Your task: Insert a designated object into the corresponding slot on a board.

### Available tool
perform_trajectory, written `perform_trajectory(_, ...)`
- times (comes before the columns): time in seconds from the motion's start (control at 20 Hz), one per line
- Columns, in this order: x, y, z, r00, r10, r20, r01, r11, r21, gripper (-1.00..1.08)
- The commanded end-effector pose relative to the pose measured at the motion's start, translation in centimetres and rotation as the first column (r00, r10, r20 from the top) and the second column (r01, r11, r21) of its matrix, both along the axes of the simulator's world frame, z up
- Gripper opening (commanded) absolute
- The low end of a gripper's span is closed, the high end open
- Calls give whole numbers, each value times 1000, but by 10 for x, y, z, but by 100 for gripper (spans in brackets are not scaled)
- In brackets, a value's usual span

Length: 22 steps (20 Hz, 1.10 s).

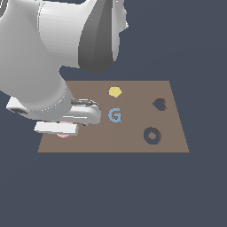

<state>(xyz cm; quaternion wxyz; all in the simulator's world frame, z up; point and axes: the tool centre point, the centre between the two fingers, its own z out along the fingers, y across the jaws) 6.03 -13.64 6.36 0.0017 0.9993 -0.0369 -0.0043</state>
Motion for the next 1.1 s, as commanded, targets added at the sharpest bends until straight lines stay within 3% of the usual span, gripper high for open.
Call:
perform_trajectory(0.0, 6, -11, -6, 1000, -5, 4, 5, 1000, 1, 100)
perform_trajectory(0.35, 14, -25, -13, 1000, -15, 8, 15, 1000, 3, 100)
perform_trajectory(1.05, 14, -26, -34, 1000, -15, 9, 15, 1000, 3, 100)
